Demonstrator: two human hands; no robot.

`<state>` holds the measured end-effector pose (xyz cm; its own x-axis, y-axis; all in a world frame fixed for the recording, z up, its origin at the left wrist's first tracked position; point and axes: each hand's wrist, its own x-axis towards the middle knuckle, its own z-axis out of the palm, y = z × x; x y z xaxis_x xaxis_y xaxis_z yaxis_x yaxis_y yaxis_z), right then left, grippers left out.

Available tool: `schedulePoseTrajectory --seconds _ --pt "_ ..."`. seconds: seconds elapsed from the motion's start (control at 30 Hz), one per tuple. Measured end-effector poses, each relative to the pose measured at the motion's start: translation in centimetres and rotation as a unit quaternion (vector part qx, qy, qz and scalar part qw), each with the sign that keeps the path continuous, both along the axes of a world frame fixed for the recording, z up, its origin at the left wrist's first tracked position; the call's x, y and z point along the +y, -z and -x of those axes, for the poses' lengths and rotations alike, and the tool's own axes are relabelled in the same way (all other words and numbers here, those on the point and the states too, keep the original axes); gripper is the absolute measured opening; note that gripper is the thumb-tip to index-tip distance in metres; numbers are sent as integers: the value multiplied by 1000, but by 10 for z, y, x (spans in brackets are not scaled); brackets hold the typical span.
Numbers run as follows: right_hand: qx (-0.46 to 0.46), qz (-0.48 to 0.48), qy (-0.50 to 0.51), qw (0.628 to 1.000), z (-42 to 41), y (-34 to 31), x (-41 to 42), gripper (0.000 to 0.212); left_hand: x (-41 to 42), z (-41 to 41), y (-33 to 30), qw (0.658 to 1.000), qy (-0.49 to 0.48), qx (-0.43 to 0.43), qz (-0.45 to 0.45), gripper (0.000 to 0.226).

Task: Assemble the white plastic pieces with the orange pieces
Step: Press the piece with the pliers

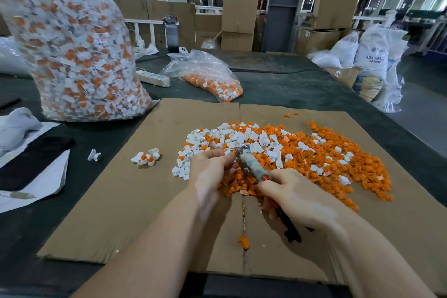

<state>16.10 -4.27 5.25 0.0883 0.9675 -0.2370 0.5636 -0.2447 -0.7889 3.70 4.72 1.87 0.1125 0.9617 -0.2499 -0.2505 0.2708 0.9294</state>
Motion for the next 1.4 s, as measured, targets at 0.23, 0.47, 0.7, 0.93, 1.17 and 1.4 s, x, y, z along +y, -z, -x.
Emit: schedulePoseTrajectory --seconds 0.23,0.47,0.7,0.93,1.17,1.4 --pt "-139 -63 21 988 0 14 3 28 -1 -2 4 1000 -4 12 -2 7" --pt "-136 -107 63 983 -5 27 -1 34 -5 -1 5 1000 -7 -3 3 3" --pt "-255 -168 234 923 -44 36 1 36 -15 3 23 978 23 145 -148 11" --pt "-409 -111 250 871 -78 49 13 46 -16 1 37 937 3 267 -225 22" --pt "-520 -109 213 820 -60 49 17 63 -12 3 41 959 0 207 -193 14" --pt "-307 -399 -1 864 1 64 23 30 -14 5 37 960 19 190 -204 15"
